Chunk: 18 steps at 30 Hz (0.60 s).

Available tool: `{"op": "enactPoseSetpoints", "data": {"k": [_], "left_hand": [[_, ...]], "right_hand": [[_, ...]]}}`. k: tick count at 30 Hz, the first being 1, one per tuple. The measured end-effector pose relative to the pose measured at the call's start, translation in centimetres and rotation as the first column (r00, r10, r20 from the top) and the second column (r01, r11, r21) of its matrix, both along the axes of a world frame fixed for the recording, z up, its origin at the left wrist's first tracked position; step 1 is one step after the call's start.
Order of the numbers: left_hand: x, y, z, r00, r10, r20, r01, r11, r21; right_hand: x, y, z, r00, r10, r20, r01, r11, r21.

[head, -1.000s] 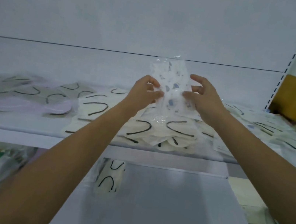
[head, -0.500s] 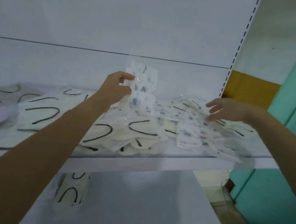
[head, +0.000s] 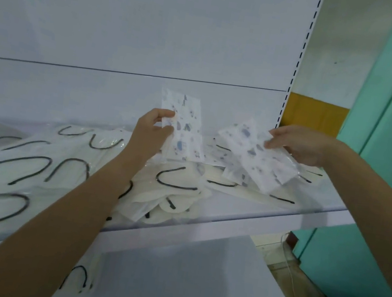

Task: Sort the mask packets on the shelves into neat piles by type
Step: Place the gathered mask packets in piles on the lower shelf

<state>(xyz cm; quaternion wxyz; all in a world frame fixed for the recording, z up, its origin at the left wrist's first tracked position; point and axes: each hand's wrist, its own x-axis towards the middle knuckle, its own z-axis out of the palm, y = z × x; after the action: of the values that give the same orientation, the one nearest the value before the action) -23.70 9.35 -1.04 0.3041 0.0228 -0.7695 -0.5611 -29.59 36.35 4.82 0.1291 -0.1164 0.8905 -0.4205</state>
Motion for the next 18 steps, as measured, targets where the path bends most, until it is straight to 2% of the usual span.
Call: {"op": "enactPoseSetpoints", "data": {"k": [2, 4, 9, 11, 18], "left_hand": [[0.2, 0.0, 0.2, 0.998, 0.048, -0.041, -0.048, 0.999, -0.002], [0.4, -0.4, 0.3, 0.982, 0.146, -0.121, -0.145, 0.989, 0.023], [0.3, -1.7, 0.1, 0.931, 0.292, -0.219, -0.281, 0.956, 0.082], [0.4, -1.9, 0.0, 0.926, 0.299, -0.230, -0.288, 0.954, 0.079], [0.5, -1.7, -0.3, 0.945, 0.251, -0.211, -0.247, 0.968, 0.043]], "right_hand": [[-0.7, -0.9, -0.7, 0.991, -0.121, -0.059, 0.132, 0.965, 0.227], [-0.7, -1.8, -1.9, 0.987, -0.150, -0.062, 0.162, 0.914, 0.371], [-1.1, -3.8, -4.0, 0.964, -0.129, -0.234, 0.219, 0.885, 0.411], [-1.4, -4.2, -4.2, 0.955, -0.131, -0.265, 0.231, 0.890, 0.393], [-0.9, -3.5, -4.4, 0.950, -0.075, -0.304, 0.236, 0.809, 0.538]]}}
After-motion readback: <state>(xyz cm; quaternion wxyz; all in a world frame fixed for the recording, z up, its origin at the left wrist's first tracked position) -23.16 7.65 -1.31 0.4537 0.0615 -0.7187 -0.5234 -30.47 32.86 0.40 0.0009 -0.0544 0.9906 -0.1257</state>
